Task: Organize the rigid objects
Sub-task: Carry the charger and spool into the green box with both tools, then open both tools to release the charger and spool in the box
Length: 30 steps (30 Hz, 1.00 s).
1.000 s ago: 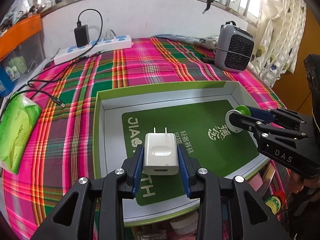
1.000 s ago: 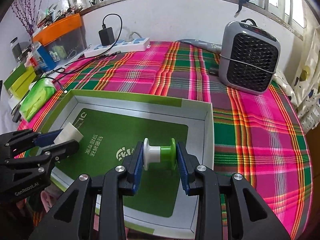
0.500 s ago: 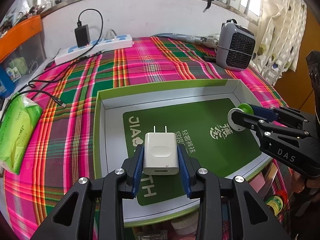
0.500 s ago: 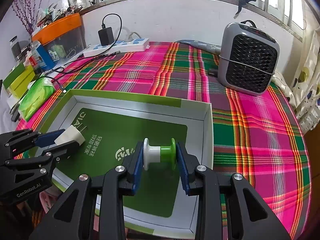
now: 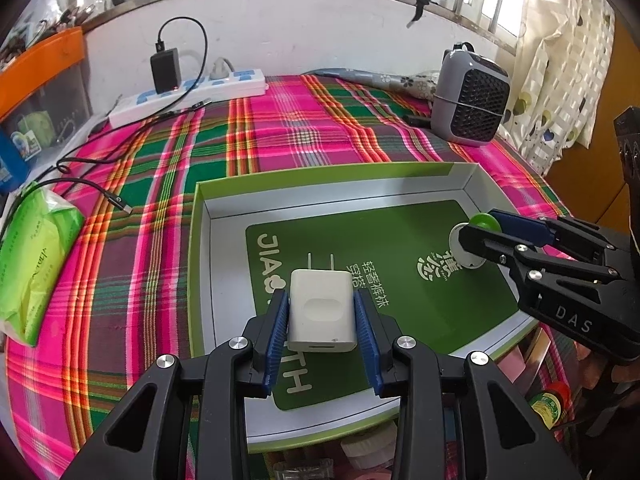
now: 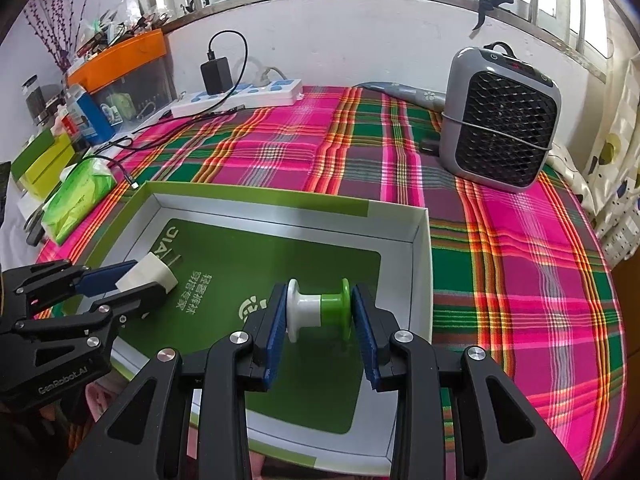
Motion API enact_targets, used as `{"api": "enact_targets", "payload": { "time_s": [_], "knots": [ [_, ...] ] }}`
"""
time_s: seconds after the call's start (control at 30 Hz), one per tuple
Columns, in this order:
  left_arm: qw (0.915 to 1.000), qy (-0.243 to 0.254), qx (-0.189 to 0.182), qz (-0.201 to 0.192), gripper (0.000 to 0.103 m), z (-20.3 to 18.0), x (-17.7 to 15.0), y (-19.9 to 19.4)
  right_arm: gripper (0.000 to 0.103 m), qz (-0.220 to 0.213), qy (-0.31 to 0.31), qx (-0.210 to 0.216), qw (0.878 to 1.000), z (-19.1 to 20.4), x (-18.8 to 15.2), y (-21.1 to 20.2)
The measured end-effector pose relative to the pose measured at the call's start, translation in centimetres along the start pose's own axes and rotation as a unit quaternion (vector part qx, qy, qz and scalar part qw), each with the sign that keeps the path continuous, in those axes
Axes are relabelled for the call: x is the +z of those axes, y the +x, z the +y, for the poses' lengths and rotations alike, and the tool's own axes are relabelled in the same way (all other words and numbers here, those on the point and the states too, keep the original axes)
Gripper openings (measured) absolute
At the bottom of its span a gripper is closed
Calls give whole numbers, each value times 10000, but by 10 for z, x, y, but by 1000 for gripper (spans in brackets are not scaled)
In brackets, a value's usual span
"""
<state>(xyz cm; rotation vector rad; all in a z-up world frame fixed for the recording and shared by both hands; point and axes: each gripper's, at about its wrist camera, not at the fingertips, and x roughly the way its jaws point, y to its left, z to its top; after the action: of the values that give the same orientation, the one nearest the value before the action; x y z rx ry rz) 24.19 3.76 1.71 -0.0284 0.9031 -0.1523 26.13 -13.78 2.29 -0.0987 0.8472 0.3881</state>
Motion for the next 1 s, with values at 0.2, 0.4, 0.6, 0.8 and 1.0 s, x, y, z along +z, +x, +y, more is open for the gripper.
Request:
{"api": "enact_targets", "payload": {
  "time_s": [0.2, 0.4, 0.6, 0.8, 1.0],
  "knots": [
    [10000, 22, 27, -31, 33, -1, 0, -4, 46, -49, 35, 32, 10000, 0, 0, -1],
    [10000, 25, 17, -66, 39, -2, -2, -9, 46, -77, 52, -3, 10000, 0, 0, -4],
    [9999, 5, 62, -159, 40, -4, -6, -20, 46, -149, 70, -5, 9999, 3, -2, -11],
    [9995, -31, 67, -292, 40, -6, -11, -36, 46, -220, 102, 9, 9997, 7, -6, -21],
    [9991, -52, 87, -411, 40, -7, -19, -55, 46, -309, 144, 18, 9994, 12, -13, -34]
  ]
}}
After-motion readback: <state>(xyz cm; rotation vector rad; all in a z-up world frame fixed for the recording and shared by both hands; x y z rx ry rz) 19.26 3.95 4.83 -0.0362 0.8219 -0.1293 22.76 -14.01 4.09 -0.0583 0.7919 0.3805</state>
